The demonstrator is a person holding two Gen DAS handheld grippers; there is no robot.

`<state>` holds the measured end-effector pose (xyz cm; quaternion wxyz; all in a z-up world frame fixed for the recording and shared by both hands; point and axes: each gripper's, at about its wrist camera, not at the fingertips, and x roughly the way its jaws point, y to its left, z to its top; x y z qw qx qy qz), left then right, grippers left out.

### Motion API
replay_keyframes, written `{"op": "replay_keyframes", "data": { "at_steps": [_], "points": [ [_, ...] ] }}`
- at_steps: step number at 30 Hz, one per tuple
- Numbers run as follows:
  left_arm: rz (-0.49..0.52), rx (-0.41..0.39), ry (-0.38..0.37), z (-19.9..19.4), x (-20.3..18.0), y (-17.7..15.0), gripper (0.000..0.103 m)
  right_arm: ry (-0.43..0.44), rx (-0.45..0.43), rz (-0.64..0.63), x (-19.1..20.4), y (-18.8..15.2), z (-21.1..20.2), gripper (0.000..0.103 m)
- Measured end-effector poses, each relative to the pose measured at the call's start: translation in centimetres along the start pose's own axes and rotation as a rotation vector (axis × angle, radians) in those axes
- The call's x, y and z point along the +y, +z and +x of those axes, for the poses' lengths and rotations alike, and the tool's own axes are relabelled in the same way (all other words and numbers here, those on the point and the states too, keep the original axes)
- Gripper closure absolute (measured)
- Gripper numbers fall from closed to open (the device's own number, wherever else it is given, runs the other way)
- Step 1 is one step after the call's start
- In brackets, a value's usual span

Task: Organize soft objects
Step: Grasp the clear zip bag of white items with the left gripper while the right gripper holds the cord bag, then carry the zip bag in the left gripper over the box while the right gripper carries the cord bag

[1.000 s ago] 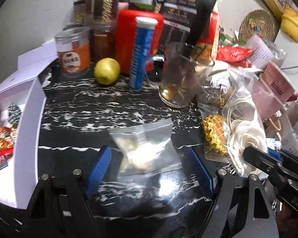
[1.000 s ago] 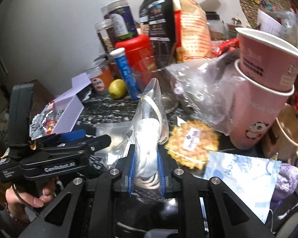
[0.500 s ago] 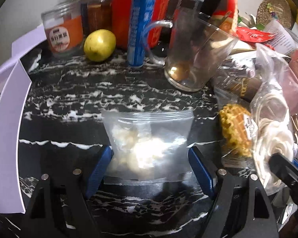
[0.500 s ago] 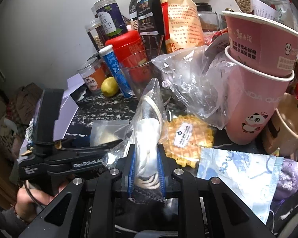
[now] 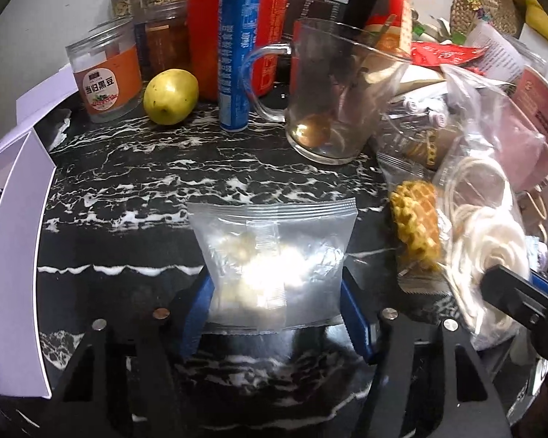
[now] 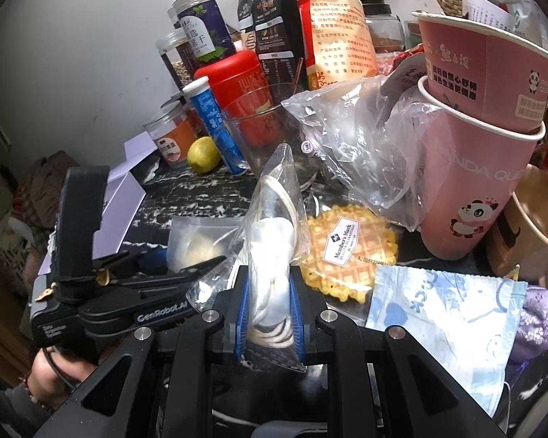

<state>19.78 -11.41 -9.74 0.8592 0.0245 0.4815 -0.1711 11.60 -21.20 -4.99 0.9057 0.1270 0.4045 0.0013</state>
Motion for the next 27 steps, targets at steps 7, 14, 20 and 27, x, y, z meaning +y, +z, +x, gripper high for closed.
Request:
{"op": "replay_keyframes", "data": {
  "at_steps": [7,14,20,27],
  "points": [
    [0.022,-0.033,-0.016,-3.4,-0.4,-1.4,0.039,0.021,0.0,-0.009,0.9,-0.8,-0.9,0.083],
    [0.022,-0.08,-0.009,-7.5,-0.2,-3.5,0.039,0.055,-0.002,-0.039,2.7,-2.0,-2.3,0.083],
    [0.011,-0.13,0.016,-10.9,0.6,-5.4,0.039,0.097,-0.001,-0.08,4.9,-3.5,-3.5,0.083],
    [-0.016,-0.195,0.063,-15.1,2.0,-8.0,0.039,0.171,-0.001,-0.142,8.0,-5.3,-5.0,0.083]
  ]
}}
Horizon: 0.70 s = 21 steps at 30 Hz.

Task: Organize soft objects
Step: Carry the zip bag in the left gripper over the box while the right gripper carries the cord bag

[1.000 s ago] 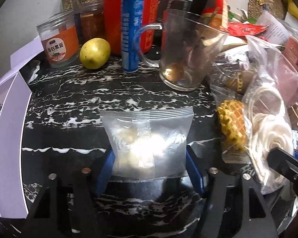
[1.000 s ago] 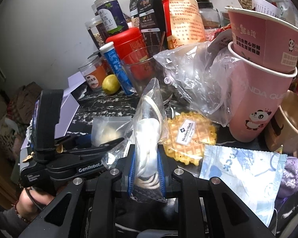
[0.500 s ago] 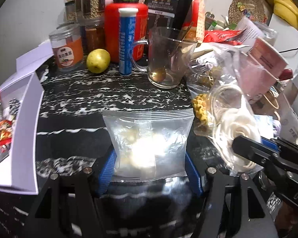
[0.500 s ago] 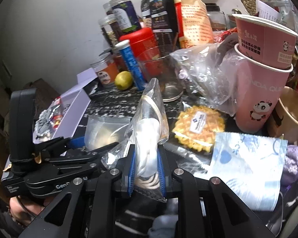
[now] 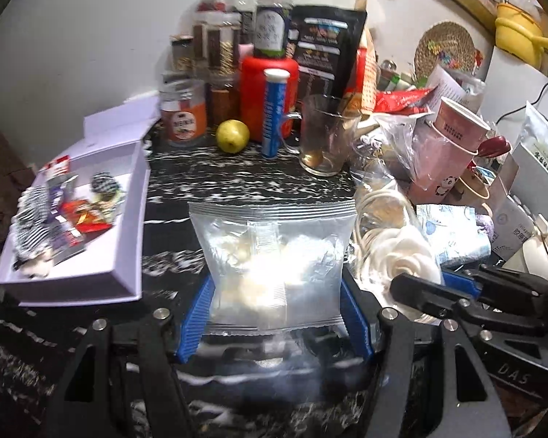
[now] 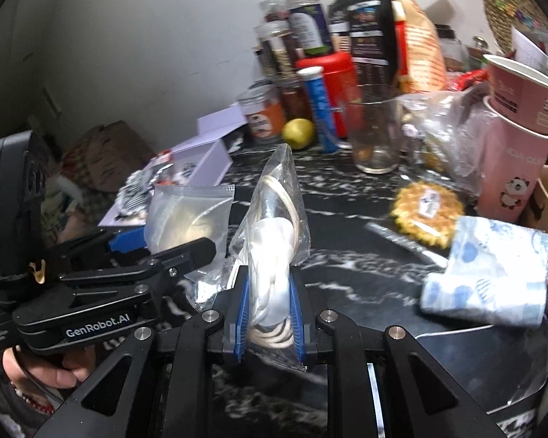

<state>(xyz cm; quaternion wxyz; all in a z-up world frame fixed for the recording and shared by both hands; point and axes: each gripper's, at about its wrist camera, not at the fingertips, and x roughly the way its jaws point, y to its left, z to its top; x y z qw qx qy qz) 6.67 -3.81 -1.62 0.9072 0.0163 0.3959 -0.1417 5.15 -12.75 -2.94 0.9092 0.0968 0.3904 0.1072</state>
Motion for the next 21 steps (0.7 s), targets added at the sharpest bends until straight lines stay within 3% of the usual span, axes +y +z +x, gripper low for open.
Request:
{"op": "replay_keyframes", "data": {
  "at_steps": [12,21],
  "points": [
    [-0.101,-0.087,0.116,-6.5,4.6,-3.1,0.039,0.155,0.003,-0.126,6.6,-0.7,0.5,0.083],
    [-0.157,-0.15,0.203,-9.4,9.1,-3.1,0.039,0.234,0.0,-0.22,11.1,1.1,2.6,0.083]
  ]
}}
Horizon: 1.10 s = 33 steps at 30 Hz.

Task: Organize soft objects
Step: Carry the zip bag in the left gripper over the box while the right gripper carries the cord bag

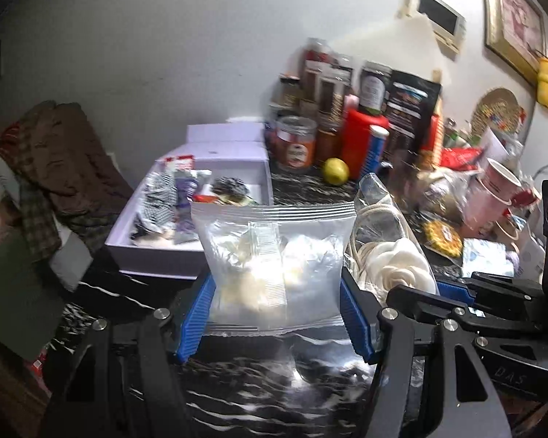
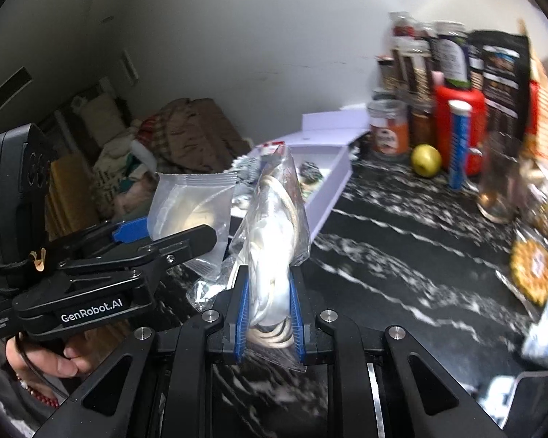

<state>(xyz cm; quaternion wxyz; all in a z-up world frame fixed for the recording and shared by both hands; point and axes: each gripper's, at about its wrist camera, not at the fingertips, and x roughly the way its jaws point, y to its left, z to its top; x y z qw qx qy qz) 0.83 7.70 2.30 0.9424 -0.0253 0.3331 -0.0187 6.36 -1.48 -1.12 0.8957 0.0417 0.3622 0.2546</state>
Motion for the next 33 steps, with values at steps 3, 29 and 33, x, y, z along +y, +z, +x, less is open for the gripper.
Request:
{"op": "replay_keyframes", "data": {
  "at_steps": [3,29,33],
  "points": [
    [-0.011,-0.017,0.018,0.2,1.3,0.8,0.039,0.011,-0.001,-0.031,0.6,1.4,1.1,0.083],
    [-0.055,-0.084,0.056,7.4,9.3,9.9,0.039,0.024,-0.037,-0.15,0.3,13.3,10.9,0.083],
    [-0.058,-0.055,0.075,10.0,10.7,10.5,0.039,0.011,-0.019,-0.147,-0.7,14.3,13.5,0.083]
  ]
}}
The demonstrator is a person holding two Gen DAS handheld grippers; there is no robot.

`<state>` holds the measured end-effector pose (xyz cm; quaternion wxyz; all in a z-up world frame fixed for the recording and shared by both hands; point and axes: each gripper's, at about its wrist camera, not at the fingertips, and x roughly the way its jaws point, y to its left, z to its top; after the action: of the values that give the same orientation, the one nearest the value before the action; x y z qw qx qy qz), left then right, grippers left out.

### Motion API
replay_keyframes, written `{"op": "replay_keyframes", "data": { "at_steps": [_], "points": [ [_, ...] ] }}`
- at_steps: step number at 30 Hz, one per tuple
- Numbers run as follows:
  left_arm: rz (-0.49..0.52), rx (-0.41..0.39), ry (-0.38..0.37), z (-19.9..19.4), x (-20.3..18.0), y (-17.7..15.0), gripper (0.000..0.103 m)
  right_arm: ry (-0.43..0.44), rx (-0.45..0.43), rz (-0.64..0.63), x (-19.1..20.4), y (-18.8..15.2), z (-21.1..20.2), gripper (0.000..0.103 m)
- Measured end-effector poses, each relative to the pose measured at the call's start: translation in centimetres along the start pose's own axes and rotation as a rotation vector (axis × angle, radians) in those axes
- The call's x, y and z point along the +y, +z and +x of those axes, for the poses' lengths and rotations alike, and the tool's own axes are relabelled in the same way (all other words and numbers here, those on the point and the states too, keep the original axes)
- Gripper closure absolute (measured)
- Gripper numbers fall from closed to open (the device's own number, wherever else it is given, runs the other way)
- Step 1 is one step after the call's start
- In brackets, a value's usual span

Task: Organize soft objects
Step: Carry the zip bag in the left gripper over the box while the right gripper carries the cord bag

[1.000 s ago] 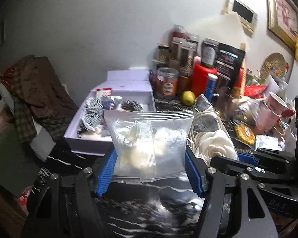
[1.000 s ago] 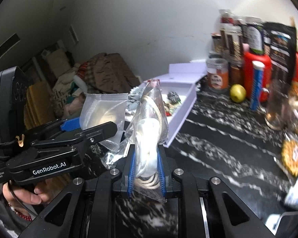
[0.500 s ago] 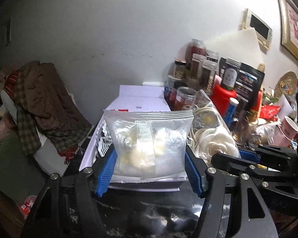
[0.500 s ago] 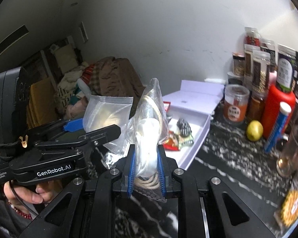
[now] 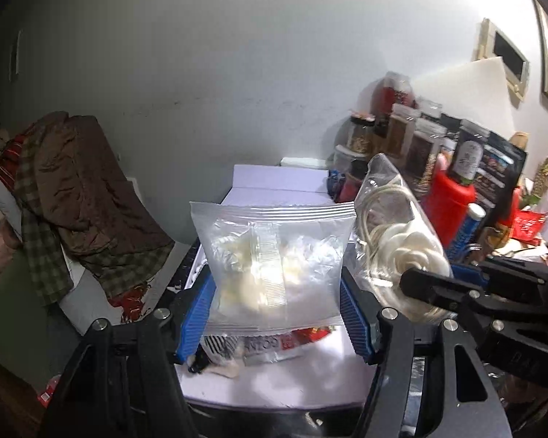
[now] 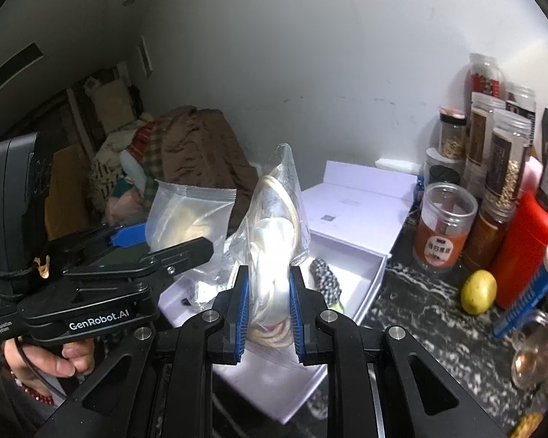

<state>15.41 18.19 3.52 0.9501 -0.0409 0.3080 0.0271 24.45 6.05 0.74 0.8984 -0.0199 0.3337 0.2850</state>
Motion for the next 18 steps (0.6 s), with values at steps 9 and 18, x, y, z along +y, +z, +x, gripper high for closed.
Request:
{"op": "replay_keyframes", "data": {
  "at_steps": [9,18],
  "points": [
    [-0.002,0.083,0.019,5.5,1.4,-0.3,0.039,-0.014,0.076,0.007,-1.9,0.4,4.9,0.083],
    [0.014,0.15,0.02,8.7,1.5,-1.3,0.039,-0.008,0.149,0.03,-2.7,-0.4,7.7,0.083]
  ]
}}
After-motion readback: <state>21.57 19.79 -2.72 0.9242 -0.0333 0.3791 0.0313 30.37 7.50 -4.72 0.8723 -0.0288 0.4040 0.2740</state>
